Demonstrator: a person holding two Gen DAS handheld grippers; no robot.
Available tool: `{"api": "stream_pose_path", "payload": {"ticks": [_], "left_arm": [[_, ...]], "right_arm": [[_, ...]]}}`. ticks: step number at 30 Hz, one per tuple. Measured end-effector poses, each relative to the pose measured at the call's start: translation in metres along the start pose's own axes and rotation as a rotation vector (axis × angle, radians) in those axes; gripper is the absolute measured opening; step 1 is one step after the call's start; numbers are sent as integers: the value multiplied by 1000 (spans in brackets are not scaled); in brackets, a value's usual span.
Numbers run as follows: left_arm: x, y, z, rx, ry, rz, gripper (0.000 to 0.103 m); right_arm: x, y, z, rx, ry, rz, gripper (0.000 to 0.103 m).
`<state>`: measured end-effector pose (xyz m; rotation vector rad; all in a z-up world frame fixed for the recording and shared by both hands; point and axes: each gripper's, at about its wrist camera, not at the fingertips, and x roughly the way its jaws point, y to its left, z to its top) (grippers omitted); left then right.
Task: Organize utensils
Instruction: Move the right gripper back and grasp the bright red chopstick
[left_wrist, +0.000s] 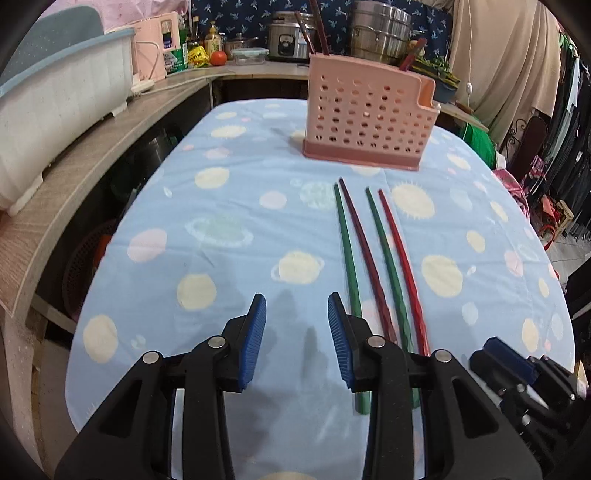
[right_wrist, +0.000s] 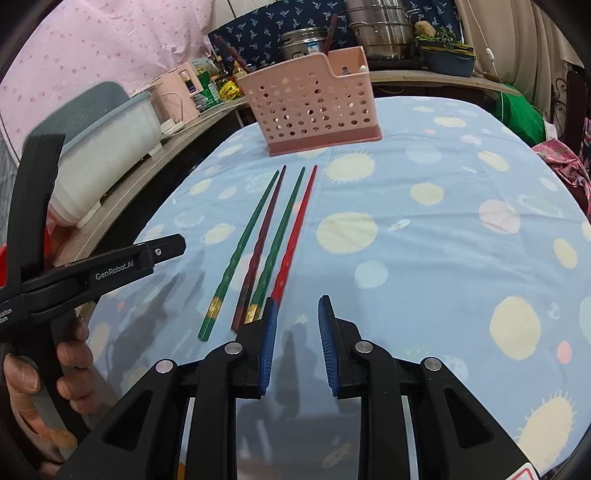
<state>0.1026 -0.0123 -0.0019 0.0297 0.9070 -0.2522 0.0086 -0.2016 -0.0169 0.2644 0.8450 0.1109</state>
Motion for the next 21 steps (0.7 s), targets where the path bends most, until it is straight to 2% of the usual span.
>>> {"api": "stream_pose_path", "payload": {"ticks": [5,14,16,18,21], "left_arm": [[6,-4,-16,22,38,-7,33],[9,-4,-29,18,63,-22,34],[8,-4,-30,17,63,-25,37],[7,-5,-30,18,55,-29,47],[4,-7,-31,31,42,-34,51]], "right_arm": [[7,13,-14,-35,23,4,23],[13,18,-16,-37,37,2,23],[16,18,-17,-37,39,1,23],[18,19,-17,-42,36,-4,23],[20,22,-16,-59,26,-18,23]]}}
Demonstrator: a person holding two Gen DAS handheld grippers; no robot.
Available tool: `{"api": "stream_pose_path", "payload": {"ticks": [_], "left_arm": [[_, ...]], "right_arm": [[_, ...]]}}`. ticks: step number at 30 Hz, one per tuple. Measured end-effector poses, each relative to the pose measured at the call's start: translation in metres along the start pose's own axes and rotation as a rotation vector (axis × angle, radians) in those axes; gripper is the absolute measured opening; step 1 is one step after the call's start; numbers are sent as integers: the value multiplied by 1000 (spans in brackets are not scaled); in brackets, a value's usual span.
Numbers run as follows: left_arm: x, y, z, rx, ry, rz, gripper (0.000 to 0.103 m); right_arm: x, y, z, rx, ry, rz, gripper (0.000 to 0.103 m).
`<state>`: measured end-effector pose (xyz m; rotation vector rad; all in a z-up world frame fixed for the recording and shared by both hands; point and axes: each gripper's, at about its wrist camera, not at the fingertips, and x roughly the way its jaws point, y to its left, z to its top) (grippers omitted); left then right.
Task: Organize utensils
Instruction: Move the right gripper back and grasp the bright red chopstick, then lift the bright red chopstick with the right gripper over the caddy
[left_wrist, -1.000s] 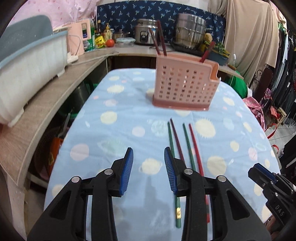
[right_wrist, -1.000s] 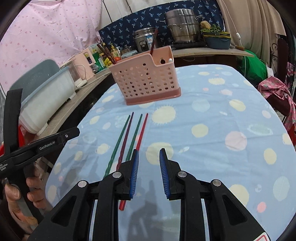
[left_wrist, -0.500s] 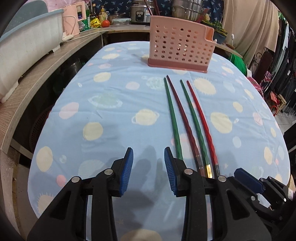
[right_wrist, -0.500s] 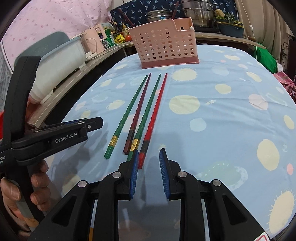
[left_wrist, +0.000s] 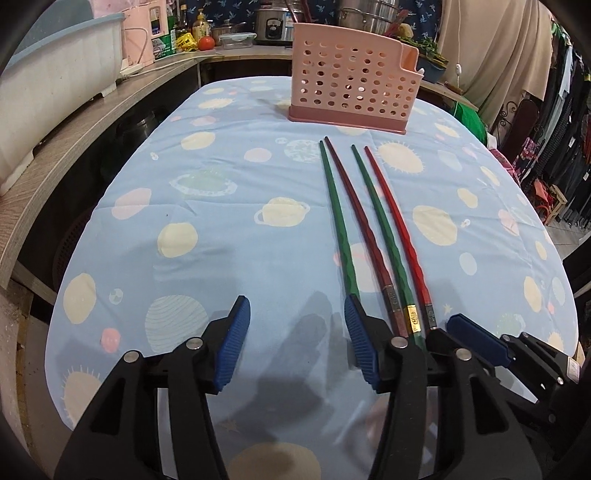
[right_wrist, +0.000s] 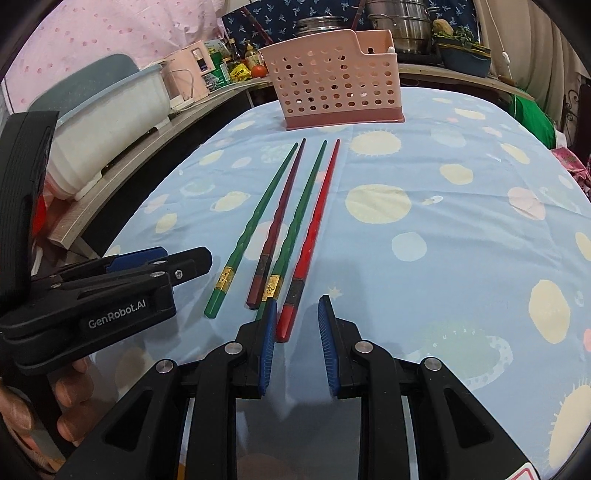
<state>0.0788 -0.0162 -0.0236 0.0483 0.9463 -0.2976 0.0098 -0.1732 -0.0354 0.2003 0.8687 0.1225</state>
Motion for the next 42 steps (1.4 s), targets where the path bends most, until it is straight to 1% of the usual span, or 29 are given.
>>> {"api": "stream_pose_path", "payload": {"ticks": [4,6,7,11,20,27,29,31,32,34,37,39,42], "left_arm": [[1,-5,-3,13,4,-6,51],[2,-7,-4,16,8,-10,51],[2,-8,-5,18,8,-11,51],[1,-12,-6,27,7,-19,52],[7,-19,-11,41,22,-31,52],[8,-21,-13,44,15,-13,49],[8,-20,-13,44,13,-8,45],[7,-20,-13,45,12,-5,33],[7,-20,-12,45,12,-6,30],[7,-20,-12,46,15,-14,21],[8,-20,-11,49,20,-22,11],[8,-21,-11,54,23,-25,7],[7,-21,-11,54,29,-32,7]], "right_arm": [[2,3,1,-26,-17,-31,21],[3,4,1,-42,-25,-54,17],[3,3,0,-45,-28,-58,16],[3,1,0,-53,-38,-84,8],[-1,-9,-2,-21,-39,-83,7],[-2,-11,-2,-4,-37,-76,7],[-3,-12,-3,3,-36,-72,7],[-3,-13,-3,11,-35,-67,7],[-3,-14,-3,15,-34,-64,7],[-4,-15,-4,20,-33,-61,7],[-5,-15,-5,25,-31,-60,7],[-6,-16,-5,29,-30,-59,7],[-7,-17,-5,38,-28,-57,7]]}}
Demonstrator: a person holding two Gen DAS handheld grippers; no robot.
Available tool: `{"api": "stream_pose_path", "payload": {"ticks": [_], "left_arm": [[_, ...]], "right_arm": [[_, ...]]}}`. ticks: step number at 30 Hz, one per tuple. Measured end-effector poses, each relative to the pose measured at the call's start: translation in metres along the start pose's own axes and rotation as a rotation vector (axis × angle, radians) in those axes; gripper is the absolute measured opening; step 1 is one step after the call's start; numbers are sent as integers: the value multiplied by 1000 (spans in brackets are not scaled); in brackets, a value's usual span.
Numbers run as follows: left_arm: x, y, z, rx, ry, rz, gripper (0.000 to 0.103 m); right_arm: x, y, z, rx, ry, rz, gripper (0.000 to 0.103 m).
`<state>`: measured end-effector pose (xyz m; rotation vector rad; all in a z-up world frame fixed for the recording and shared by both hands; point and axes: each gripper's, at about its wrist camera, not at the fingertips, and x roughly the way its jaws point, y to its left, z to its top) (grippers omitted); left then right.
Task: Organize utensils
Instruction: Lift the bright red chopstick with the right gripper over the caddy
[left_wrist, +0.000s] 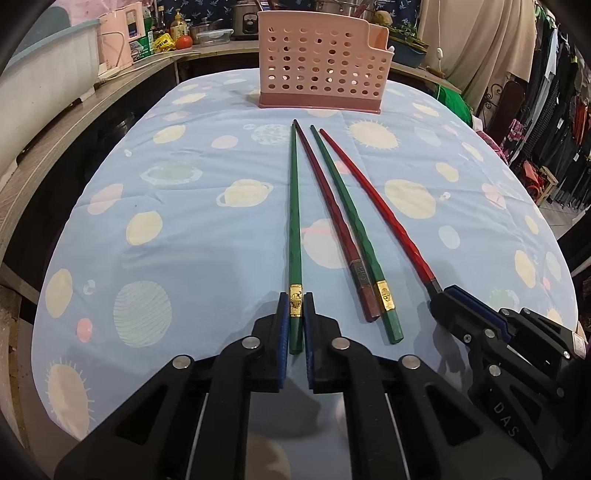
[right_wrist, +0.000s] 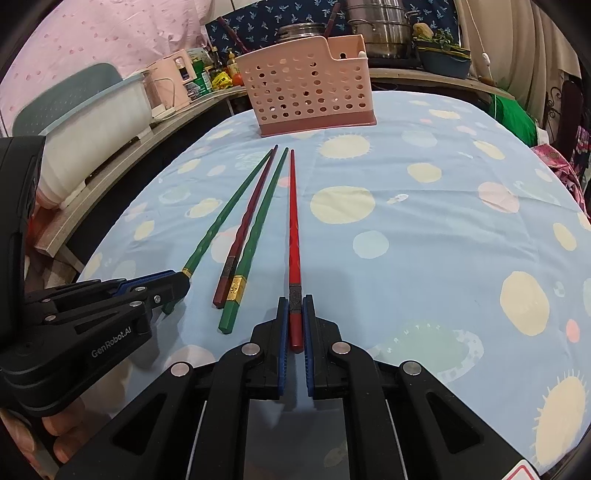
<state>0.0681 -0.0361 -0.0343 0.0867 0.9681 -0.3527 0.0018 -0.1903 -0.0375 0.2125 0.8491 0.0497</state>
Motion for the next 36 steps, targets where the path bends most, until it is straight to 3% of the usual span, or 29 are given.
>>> {"api": "stream_pose_path", "payload": {"ticks": [9,18,28,36], "left_arm": [[-5,4,2,-36,18,-18,7],[-28,8,16,-77,-9,-54,7],[-64,14,49,-93,-99,-80,7],[-88,17,86,-82,-193,-56,7]], "right_arm": [[-12,-8,6,45,-7,13,7],[-41,-15,28,71,-77,24,7],[-76,-28,65,83,-190,18,7],[-91,-36,102,81,-272,24,7]]}}
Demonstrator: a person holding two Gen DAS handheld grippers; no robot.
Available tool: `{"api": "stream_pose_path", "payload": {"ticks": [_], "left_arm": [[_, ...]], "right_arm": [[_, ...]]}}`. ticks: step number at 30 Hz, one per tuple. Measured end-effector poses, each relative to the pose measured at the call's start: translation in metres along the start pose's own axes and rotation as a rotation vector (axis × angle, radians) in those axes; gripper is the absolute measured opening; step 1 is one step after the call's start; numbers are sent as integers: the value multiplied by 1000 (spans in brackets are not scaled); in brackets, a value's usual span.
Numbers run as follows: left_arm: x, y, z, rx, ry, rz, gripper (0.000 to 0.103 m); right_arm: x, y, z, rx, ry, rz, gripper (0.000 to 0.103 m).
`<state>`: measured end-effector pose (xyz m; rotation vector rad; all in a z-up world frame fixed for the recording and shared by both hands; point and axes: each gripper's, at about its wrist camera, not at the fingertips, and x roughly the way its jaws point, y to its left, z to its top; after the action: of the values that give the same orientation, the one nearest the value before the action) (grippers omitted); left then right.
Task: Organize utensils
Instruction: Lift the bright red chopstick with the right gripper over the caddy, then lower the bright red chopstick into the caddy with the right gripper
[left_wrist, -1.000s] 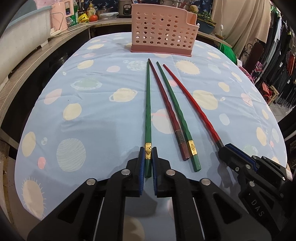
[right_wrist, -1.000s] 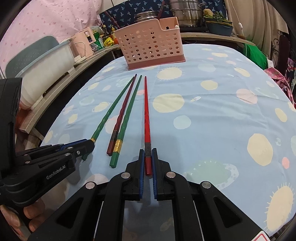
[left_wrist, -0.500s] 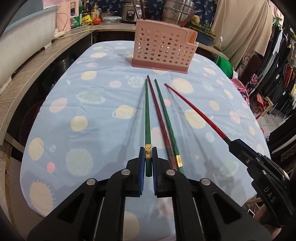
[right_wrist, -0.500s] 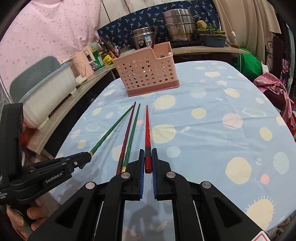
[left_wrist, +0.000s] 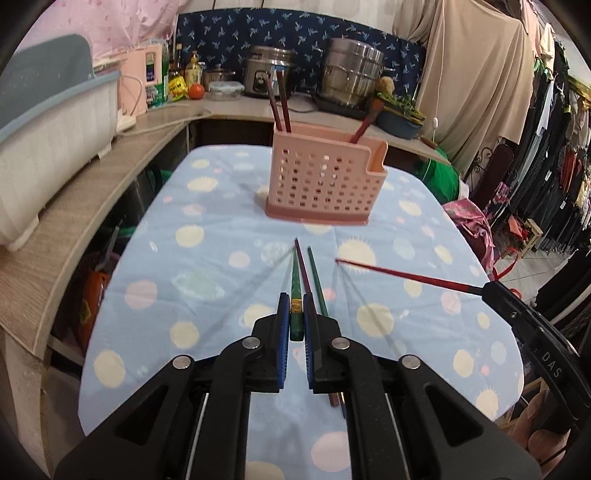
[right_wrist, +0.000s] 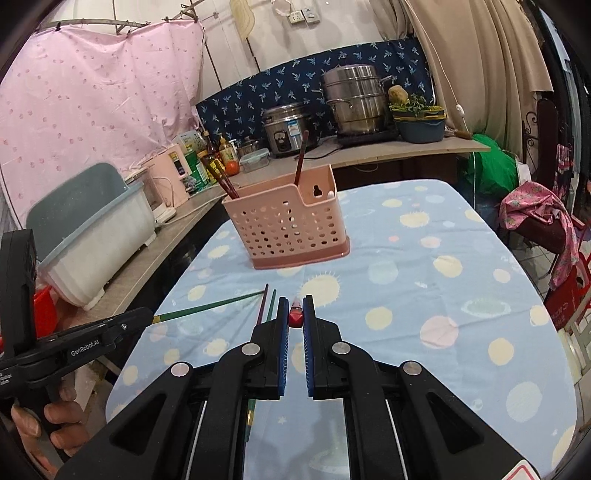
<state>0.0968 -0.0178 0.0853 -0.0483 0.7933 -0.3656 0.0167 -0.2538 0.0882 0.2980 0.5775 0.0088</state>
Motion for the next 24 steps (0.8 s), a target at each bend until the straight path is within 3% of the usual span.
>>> {"api": "stream_pose_path", "payload": {"ticks": [11,24], "left_arm": [[-6,-10,67,43,-96,16,7],[-8,-19,127,62,-161,-10,7]], "right_arm": [[6,-3,67,-4,-75,49,7],[13,2,118,0,-134,118,7]]}}
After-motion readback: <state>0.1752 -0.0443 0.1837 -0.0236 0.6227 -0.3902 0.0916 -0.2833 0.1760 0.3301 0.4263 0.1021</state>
